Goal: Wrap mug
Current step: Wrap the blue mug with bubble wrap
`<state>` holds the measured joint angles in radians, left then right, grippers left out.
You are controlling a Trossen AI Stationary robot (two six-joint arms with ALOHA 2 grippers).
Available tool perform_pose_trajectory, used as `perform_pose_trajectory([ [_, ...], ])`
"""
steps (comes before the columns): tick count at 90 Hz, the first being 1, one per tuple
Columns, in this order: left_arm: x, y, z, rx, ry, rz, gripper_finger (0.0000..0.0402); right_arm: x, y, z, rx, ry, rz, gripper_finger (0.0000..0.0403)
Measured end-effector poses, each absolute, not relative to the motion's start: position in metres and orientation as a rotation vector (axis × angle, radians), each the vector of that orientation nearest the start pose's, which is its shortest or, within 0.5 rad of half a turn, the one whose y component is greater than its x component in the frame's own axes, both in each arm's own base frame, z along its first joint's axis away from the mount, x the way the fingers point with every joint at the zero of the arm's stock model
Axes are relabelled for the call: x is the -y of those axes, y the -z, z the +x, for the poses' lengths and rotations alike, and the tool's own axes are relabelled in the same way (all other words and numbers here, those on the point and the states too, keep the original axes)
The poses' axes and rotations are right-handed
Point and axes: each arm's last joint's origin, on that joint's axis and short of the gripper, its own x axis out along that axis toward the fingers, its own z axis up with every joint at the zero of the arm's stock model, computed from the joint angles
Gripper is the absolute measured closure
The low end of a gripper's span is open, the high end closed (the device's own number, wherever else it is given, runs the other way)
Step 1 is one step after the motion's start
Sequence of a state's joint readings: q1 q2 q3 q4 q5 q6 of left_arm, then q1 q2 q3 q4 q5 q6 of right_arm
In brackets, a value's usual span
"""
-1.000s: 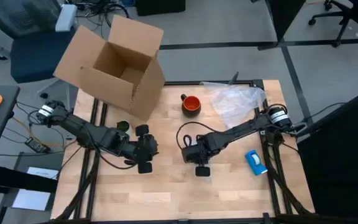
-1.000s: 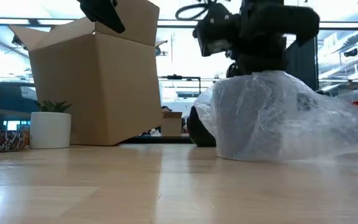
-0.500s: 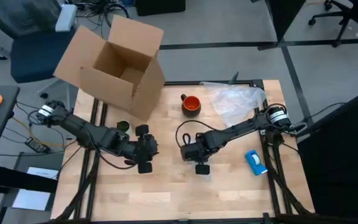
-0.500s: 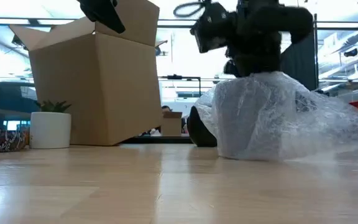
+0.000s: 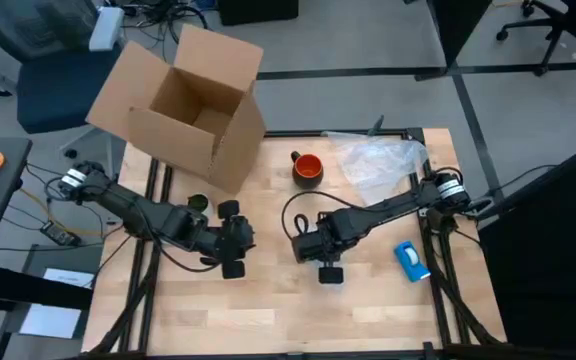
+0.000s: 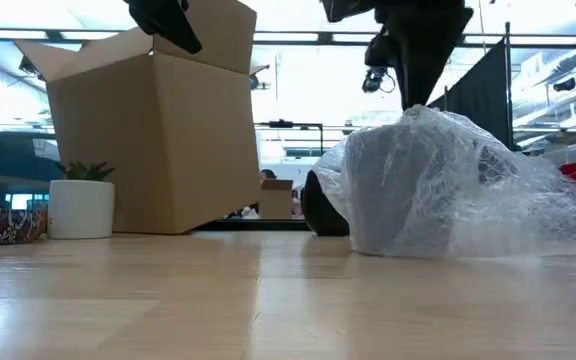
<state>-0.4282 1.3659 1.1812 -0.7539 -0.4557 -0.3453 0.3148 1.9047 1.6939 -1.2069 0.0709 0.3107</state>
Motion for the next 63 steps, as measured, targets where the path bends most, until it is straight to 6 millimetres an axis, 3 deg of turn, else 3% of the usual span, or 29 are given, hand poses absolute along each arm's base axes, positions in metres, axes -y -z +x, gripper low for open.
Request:
perform_pose_trajectory([
  [20,0.102,-0.3,0.254,-0.825,-0.17,0.076,0.0273,-0.118,-0.256,0.36,-1.367,-0.008,-0.001,0.0403],
  [63,0.102,-0.3,0.254,-0.825,-0.17,0.077,0.0273,-0.087,-0.216,0.359,-1.429,0.047,0.025,0.0403],
])
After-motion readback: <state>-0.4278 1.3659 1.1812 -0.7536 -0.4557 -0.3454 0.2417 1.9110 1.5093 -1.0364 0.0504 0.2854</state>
